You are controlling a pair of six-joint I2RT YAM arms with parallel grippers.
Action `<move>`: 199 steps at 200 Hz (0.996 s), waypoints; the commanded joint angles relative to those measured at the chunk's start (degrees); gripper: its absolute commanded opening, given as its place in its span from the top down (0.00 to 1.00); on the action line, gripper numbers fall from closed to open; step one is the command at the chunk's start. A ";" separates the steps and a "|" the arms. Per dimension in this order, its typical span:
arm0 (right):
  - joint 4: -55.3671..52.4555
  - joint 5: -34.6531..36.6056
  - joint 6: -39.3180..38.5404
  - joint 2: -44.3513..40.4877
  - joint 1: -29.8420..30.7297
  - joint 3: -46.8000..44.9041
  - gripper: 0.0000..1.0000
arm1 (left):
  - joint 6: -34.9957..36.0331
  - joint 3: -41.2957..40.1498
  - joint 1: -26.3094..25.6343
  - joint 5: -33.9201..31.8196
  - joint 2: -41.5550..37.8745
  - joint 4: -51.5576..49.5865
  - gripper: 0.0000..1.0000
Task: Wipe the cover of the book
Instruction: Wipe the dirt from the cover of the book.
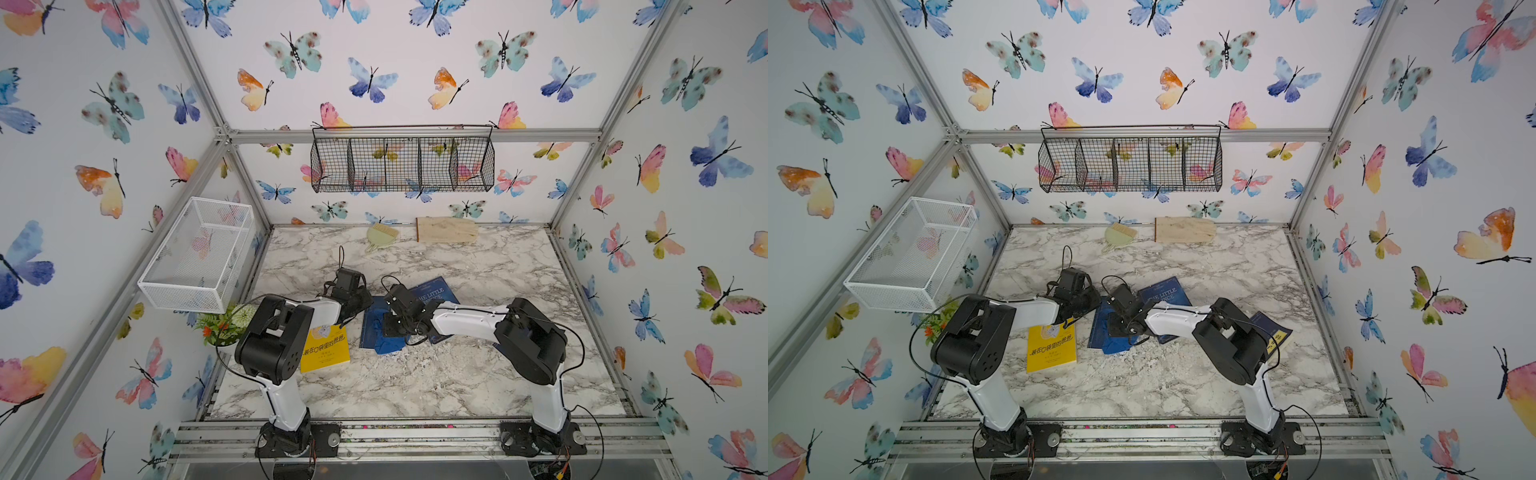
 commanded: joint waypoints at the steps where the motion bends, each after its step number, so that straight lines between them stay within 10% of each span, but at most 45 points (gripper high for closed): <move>1: -3.76 -4.69 0.65 3.93 1.05 0.32 0.99 | -0.07 -1.68 0.25 0.80 1.28 -5.15 0.84; 56: -9.21 0.27 -1.55 12.28 0.53 9.26 0.99 | 0.02 -1.68 0.28 1.13 1.56 -4.95 0.85; 137: -7.71 3.49 -2.04 3.23 -8.11 -3.01 0.99 | 0.16 -1.77 0.22 1.90 2.17 -3.99 0.85; 199: -12.96 4.63 -5.28 12.21 -8.39 12.30 0.99 | 0.24 -1.77 0.24 2.20 2.53 -3.55 0.85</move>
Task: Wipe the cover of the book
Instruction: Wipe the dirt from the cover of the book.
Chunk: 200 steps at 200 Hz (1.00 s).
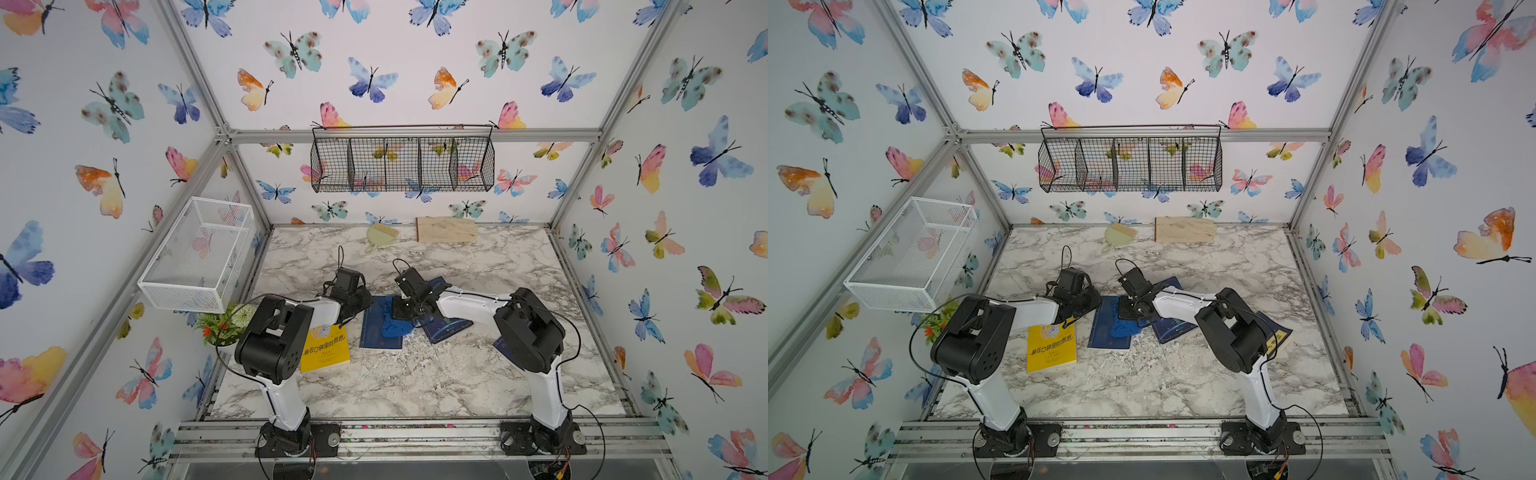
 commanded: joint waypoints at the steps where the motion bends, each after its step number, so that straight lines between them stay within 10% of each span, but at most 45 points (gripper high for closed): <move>1: -8.68 4.48 -2.47 7.36 -0.38 4.32 0.99 | 0.25 -1.64 -0.08 1.23 2.40 -3.95 0.85; 48: -13.08 4.09 -2.09 15.59 -1.36 11.41 0.99 | 0.18 -1.55 -0.10 1.36 2.51 -4.13 0.85; 152: -2.42 -2.55 1.08 -1.61 4.86 -11.96 0.99 | 0.00 -1.99 -0.09 1.54 1.97 -3.74 0.85; 200: -10.12 3.75 -0.82 9.60 2.12 3.68 0.99 | 0.00 -2.21 -0.02 1.79 2.07 -3.11 0.85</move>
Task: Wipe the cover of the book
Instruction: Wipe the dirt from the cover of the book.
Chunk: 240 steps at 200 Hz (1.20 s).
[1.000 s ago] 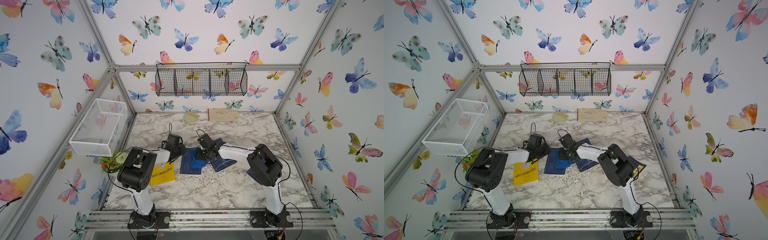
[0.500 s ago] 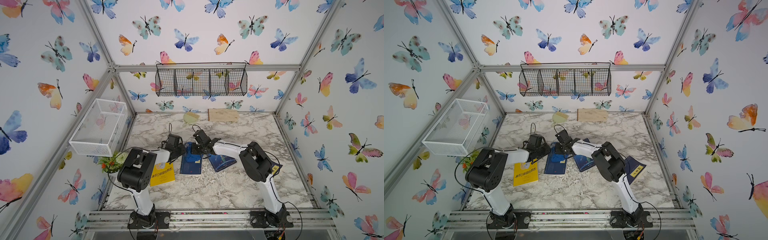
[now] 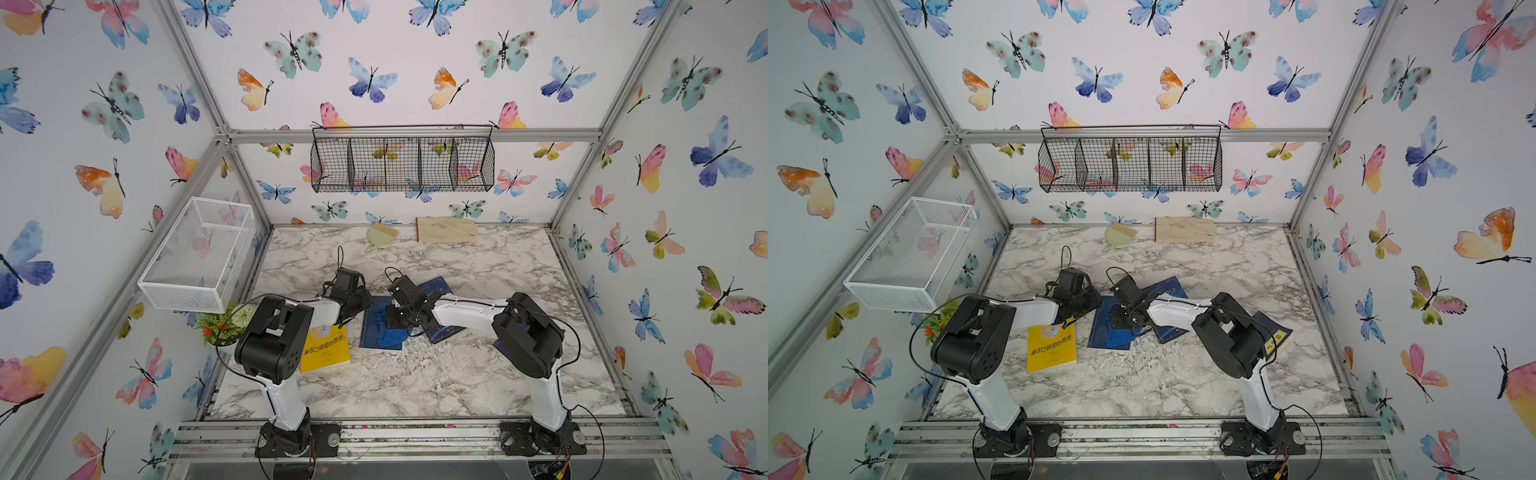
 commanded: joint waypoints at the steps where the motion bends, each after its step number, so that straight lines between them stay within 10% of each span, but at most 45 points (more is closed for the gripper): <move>1: -11.29 3.41 -0.65 9.88 -1.58 4.73 0.99 | -0.02 -1.84 -0.10 1.33 2.06 -3.92 0.85; 149: -2.15 -5.27 5.24 3.05 7.08 -5.95 0.99 | 0.19 -1.78 -0.16 1.01 1.66 -4.44 0.86; 240: -9.00 -0.61 3.03 7.85 -3.22 -0.48 0.99 | 0.20 -1.86 -0.14 1.19 1.71 -4.30 0.86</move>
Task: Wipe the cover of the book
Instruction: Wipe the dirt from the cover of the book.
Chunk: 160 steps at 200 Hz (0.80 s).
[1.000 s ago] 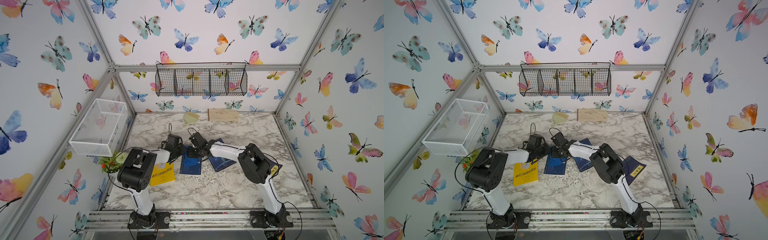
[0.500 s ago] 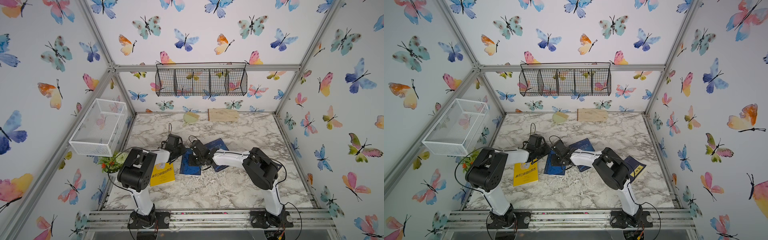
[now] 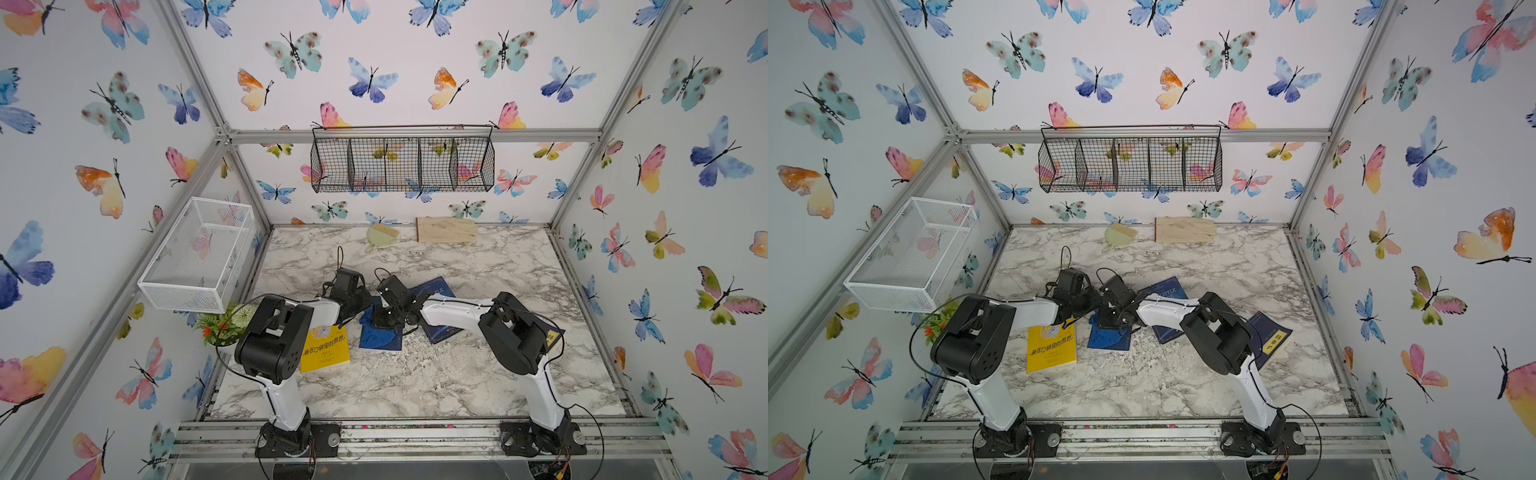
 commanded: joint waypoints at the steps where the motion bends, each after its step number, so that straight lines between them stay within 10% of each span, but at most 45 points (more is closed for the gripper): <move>1: -11.88 5.55 -1.41 4.90 -3.29 -2.92 0.99 | 0.18 -1.82 -0.21 0.99 1.73 -4.44 0.86; 160: -12.94 11.60 0.79 0.18 5.29 -10.84 0.99 | 0.17 -1.61 -0.25 1.43 2.32 -4.46 0.86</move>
